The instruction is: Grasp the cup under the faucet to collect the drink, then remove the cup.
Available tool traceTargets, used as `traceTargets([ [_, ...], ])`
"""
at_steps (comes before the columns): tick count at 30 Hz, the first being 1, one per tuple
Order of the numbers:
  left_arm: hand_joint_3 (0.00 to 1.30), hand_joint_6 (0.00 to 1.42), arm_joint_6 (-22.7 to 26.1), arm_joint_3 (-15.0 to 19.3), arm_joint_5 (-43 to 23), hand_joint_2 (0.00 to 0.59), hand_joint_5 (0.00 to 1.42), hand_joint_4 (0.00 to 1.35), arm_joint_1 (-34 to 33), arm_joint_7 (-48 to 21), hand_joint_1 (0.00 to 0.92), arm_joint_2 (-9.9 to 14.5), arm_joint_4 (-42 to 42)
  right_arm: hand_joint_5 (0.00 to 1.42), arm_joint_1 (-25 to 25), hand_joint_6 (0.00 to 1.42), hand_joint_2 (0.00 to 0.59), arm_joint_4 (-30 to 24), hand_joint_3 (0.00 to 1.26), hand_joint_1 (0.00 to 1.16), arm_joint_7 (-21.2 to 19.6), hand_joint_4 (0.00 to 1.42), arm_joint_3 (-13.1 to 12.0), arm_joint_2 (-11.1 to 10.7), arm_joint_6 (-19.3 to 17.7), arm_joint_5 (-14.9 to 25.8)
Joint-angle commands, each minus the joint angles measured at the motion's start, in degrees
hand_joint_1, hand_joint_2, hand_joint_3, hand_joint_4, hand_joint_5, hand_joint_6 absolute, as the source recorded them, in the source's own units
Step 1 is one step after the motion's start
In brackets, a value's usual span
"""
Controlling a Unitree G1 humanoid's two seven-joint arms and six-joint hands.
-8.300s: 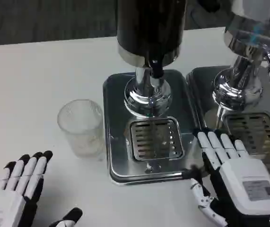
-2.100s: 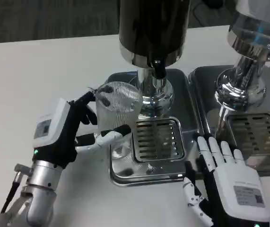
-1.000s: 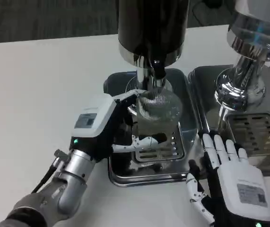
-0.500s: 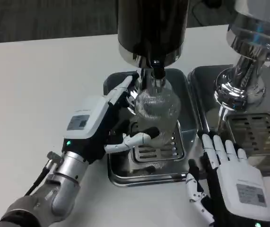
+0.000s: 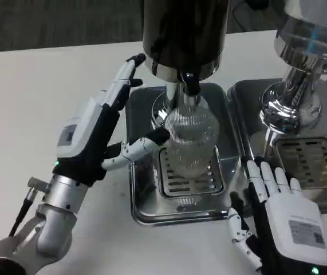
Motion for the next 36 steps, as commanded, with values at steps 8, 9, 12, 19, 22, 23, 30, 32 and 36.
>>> traceTargets([
  [8,0.02,0.04,-8.41,6.28,-7.04,0.093,0.1,0.0,4.08,-9.38,0.0,1.39,-4.83,0.0,-0.75,0.0,0.52,0.64,0.03,0.0,1.23,0.0,0.04,-0.92,-0.41,1.44],
  [9,0.0,0.02,-9.02,6.61,-8.15,0.099,0.06,0.0,3.8,-11.44,0.0,1.26,-5.43,0.0,-0.75,0.0,0.52,0.64,0.03,0.0,1.15,0.0,-0.01,-1.05,-0.45,1.53],
  [12,0.0,0.0,-10.43,6.93,-11.96,0.103,0.01,0.0,3.2,-17.94,0.0,0.85,-6.5,0.0,-0.79,0.0,0.52,0.75,0.03,0.0,1.16,0.0,-0.04,-1.15,-0.54,1.97],
  [19,0.0,0.0,-11.96,7.76,-16.44,0.111,0.02,0.0,3.24,-29.09,0.0,0.18,-9.86,0.0,-1.2,0.0,0.52,1.67,0.03,0.0,0.51,0.0,0.05,-1.01,-0.73,2.22],
  [22,0.0,0.01,-12.03,8.23,-19.0,0.112,0.04,0.0,3.3,-32.68,0.0,-0.87,-10.71,0.0,-1.25,0.0,0.52,1.88,0.03,0.0,0.2,0.0,0.08,-0.97,-0.65,2.4],
  [23,0.0,0.01,-12.07,8.45,-19.96,0.113,0.04,0.0,3.27,-33.91,0.0,-1.26,-11.06,0.0,-1.28,0.0,0.52,1.95,0.03,0.0,0.14,0.0,0.12,-0.94,-0.66,2.44],
  [30,0.03,0.04,-11.99,9.17,-20.19,0.122,0.08,0.0,2.14,-38.0,0.0,-3.02,-12.18,0.0,-0.96,0.0,0.52,1.79,0.03,0.0,0.04,0.0,0.08,-0.67,-0.32,2.51],
  [32,0.04,0.07,-12.0,9.24,-20.63,0.124,0.1,0.0,2.03,-39.26,0.0,-3.5,-12.17,0.0,-0.82,0.0,0.52,1.73,0.03,0.0,0.05,0.0,0.04,-0.69,-0.29,2.51],
  [36,0.09,0.09,-12.23,9.42,-20.2,0.125,0.13,0.0,1.81,-40.79,0.0,-3.95,-12.51,0.0,-0.79,0.0,0.52,1.71,0.03,0.0,-0.05,0.0,-0.07,-0.59,-0.22,2.56],
])
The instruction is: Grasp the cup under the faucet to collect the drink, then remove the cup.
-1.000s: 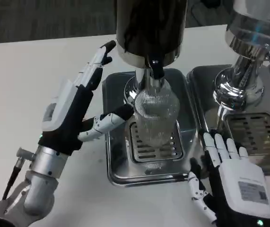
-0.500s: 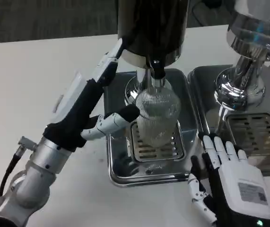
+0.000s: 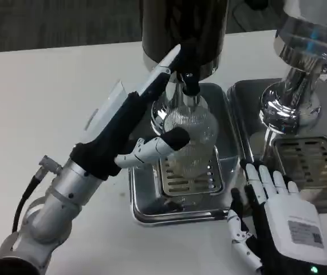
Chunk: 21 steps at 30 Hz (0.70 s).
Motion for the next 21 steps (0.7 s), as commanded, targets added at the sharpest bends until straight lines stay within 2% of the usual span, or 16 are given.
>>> traceTargets([
  [1,0.1,0.1,-0.79,0.58,0.18,0.126,0.14,0.0,-0.95,-1.66,0.0,-0.44,-0.89,0.0,0.31,0.0,0.52,0.15,0.03,0.0,-0.84,0.0,-0.13,0.23,0.06,0.23],
  [7,0.14,0.13,-1.27,0.87,3.01,0.127,0.17,0.0,-0.74,-1.35,0.0,0.22,-2.34,0.0,0.19,0.0,0.52,0.39,0.03,0.0,-0.86,0.0,-0.23,0.41,-0.01,0.53],
  [10,0.19,0.13,-1.37,1.3,6.15,0.128,0.19,0.0,-0.84,-0.49,0.0,0.89,-3.5,0.0,-0.06,0.0,0.52,0.53,0.03,0.0,-0.76,0.0,-0.24,0.32,-0.06,0.53],
  [21,0.21,0.15,-1.82,0.9,16.31,0.13,0.2,0.0,-1.39,4.15,0.0,3.45,-8.12,0.0,-0.18,0.0,0.52,1.21,0.03,0.0,-1.35,0.0,-0.23,1.28,0.11,0.6],
])
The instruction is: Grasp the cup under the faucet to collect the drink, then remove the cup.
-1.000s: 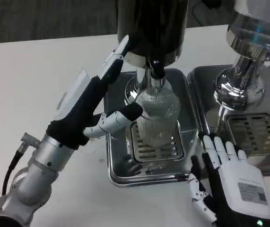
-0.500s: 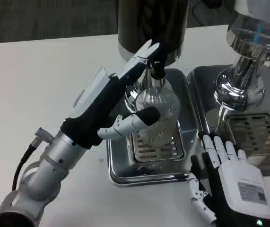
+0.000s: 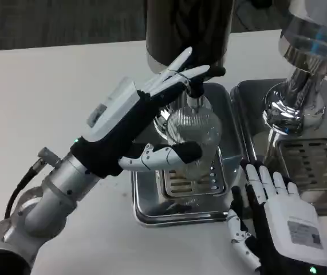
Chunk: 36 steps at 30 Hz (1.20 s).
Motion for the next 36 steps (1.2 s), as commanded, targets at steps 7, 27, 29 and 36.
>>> traceTargets([
  [7,0.23,0.15,-1.6,-2.73,11.63,0.132,0.21,0.0,-2.06,5.57,0.0,2.34,-4.52,0.0,0.28,0.0,0.52,0.44,0.03,0.0,-1.25,0.0,-0.24,0.58,0.22,0.17],
  [27,0.25,0.16,1.49,-9.13,22.01,0.135,0.22,0.0,-2.92,18.08,0.0,6.15,-8.3,0.0,1.39,0.0,0.52,-0.92,0.03,0.0,-2.8,0.0,-2.84,1.64,-0.76,4.14],
  [29,0.25,0.16,1.82,-9.57,22.1,0.135,0.22,0.0,-2.83,18.84,0.0,6.36,-8.42,0.0,1.42,0.0,0.521,-1.99,0.03,0.0,-2.53,0.0,-3.39,1.81,-0.9,5.05],
  [36,0.26,0.16,2.62,-10.49,21.88,0.135,0.23,0.0,-2.71,20.09,0.0,6.84,-8.67,0.0,0.0,0.0,0.504,-3.35,0.03,0.0,-2.9,0.0,-6.8,3.03,-3.12,10.33],
])
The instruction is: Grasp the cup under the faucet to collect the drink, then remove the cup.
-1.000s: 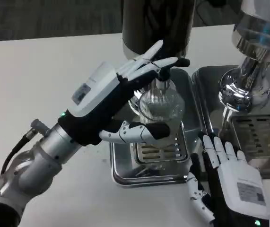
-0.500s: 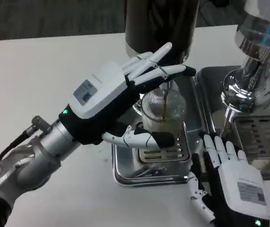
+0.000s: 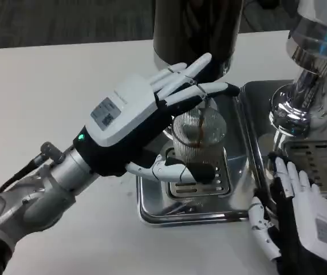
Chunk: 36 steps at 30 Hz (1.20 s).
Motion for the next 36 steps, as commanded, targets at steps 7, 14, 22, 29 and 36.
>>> traceTargets([
  [7,0.26,0.16,-2.15,-3.33,1.99,0.138,0.23,0.0,-0.15,-0.44,0.0,-0.09,-2.32,0.0,-9.29,0.0,0.324,3.65,0.02,0.18,4.67,0.0,-3.68,-0.18,-2.44,8.33],
  [14,0.27,0.16,-1.49,-3.57,1.89,0.152,0.23,0.0,0.12,-0.03,0.0,0.19,-3.17,0.0,-15.46,0.0,0.262,7.62,0.0,0.26,8.93,0.0,-5.11,-1.18,-3.31,12.23],
  [22,0.27,0.18,-0.96,-3.97,1.9,0.156,0.23,0.01,-0.03,0.39,0.0,0.37,-3.11,0.0,-17.72,0.0,0.221,8.41,0.0,0.31,10.91,0.0,-4.75,-1.1,-2.53,13.42],
  [29,0.27,0.18,-0.75,-4.11,1.99,0.155,0.24,0.01,-0.01,0.75,0.0,0.54,-3.12,0.0,-18.57,0.0,0.205,9.48,0.0,0.34,12.84,0.0,-4.95,-1.07,-2.09,14.97],
  [36,0.27,0.18,-0.58,-4.06,2.06,0.152,0.24,0.01,0.17,0.86,0.0,0.77,-3.18,0.0,-20.82,0.0,0.205,11.46,0.0,0.37,13.55,0.0,-4.96,-1.49,-2.61,15.91],
])
